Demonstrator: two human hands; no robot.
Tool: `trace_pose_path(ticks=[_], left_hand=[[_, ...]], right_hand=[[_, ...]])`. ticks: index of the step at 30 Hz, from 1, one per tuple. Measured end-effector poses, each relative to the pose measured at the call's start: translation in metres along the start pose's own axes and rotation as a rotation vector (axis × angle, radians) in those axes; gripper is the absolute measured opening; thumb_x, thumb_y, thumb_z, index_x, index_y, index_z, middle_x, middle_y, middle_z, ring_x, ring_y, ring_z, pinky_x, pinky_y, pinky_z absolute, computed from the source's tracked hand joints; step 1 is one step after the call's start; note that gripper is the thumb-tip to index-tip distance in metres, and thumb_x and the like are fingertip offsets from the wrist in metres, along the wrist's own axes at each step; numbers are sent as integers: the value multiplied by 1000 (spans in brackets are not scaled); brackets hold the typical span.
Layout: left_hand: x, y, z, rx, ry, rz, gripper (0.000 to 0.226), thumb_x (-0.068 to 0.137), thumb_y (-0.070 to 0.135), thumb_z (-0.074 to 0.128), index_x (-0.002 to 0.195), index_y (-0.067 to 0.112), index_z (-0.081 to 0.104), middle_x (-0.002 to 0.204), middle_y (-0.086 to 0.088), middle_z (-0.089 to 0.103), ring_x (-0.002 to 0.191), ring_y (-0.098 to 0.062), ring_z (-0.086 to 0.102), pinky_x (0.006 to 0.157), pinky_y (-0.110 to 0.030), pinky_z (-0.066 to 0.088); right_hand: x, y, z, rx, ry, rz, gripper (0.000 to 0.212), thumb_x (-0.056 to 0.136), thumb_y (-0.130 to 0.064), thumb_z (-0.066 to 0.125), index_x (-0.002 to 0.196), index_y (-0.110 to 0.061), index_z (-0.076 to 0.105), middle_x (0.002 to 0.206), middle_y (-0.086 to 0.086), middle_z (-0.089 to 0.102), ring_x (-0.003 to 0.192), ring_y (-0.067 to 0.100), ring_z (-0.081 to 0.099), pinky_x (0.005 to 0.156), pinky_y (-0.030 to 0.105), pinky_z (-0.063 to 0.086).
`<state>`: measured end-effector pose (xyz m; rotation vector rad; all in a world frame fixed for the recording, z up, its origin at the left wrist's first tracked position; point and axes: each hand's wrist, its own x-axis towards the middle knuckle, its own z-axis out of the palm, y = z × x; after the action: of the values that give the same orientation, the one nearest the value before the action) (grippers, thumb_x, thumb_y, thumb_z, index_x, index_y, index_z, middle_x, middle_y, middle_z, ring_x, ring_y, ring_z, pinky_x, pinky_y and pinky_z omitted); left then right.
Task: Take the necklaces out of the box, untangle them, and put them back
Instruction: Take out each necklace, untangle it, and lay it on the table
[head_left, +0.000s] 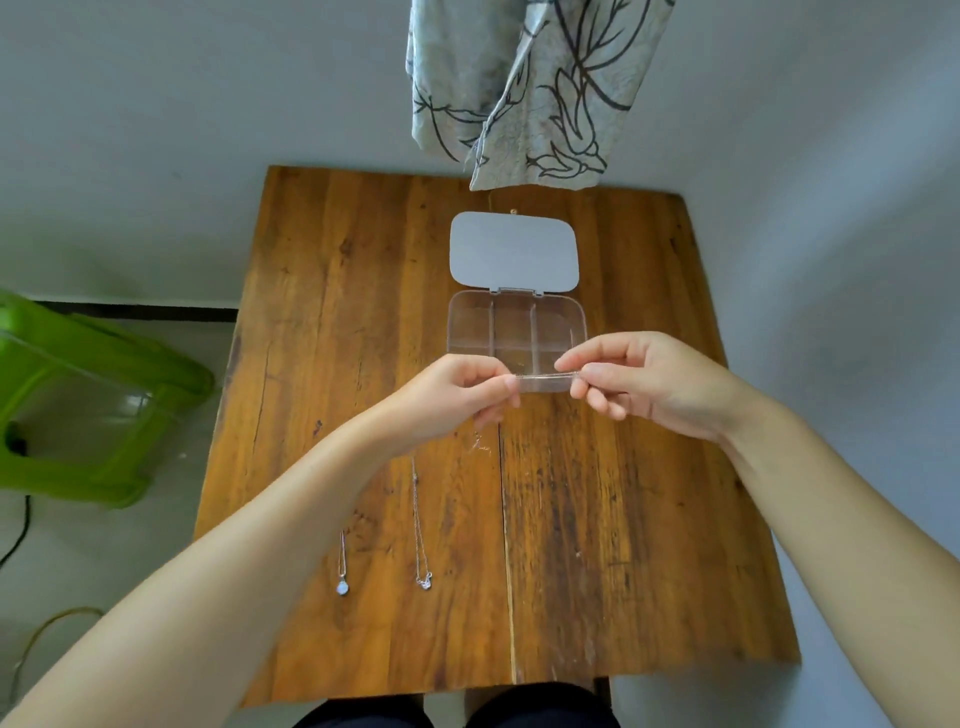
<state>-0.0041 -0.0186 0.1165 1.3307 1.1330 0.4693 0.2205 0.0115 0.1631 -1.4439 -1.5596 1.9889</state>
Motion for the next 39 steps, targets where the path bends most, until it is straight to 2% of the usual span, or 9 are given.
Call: trace_pose_path(ticks=[5,9,12,14,18,21,26,31,39], left_hand=[[0,-19,-25,53,-117,-101,35,95,34,45,74,11,59,54,2,46,64,-15,51,90,-34,49],[12,-28,-32,159,-205,-157,37,95,36,45,65,15,53,57,0,46,66,-18,48,81,-29,50],[25,-38,-32,218,-237,-201,40,94,38,46,60,17,52,61,-4,49,60,-16,46,82,-30,46],[34,-45,-28,292,-256,-221,39,94,37,46,60,18,52,60,-1,50,57,-13,45,75,-26,44],[54,-66,-16,656,-266,-175,33,94,30,45,76,8,62,74,-10,63,62,-19,51,62,-30,43],[55,-82,0,1019,-233,-71,31,96,28,41,77,7,57,76,-8,58,67,-26,53,52,-28,39],[56,-101,22,1262,-150,99,30,98,29,37,107,9,57,105,-10,61,98,-29,57,82,-38,43],[57,-112,26,1289,-91,141,29,97,28,41,117,9,51,120,-12,52,113,-30,46,91,-40,40],[34,-106,4,958,174,136,26,95,24,45,116,11,49,115,-9,54,104,-27,49,68,-34,44]], right_hand=[[-19,50,39,104,80,178,15,91,-9,57,94,0,68,70,5,67,50,7,55,47,14,47],[-27,101,89,291,258,315,18,93,-14,56,94,-3,69,70,2,61,56,7,53,51,16,45],[-29,128,127,470,435,396,16,93,-9,56,101,-4,68,80,6,64,69,10,59,63,21,52],[-28,140,150,514,493,437,17,92,-4,55,104,-3,67,89,9,68,77,13,64,70,22,55],[-23,155,187,573,553,522,16,92,-2,55,103,-8,64,97,12,70,86,18,69,75,25,57],[-16,162,202,481,621,590,8,92,-7,56,96,-9,63,89,7,72,78,15,70,64,20,57],[-10,166,209,248,657,594,6,92,-16,58,93,-12,61,81,1,71,66,12,70,56,16,54],[-11,167,211,98,607,575,10,93,-18,56,102,-18,50,85,1,69,60,10,67,51,11,50],[-5,145,161,-30,533,481,15,94,-21,54,108,-19,47,78,0,66,55,10,63,47,12,49]])
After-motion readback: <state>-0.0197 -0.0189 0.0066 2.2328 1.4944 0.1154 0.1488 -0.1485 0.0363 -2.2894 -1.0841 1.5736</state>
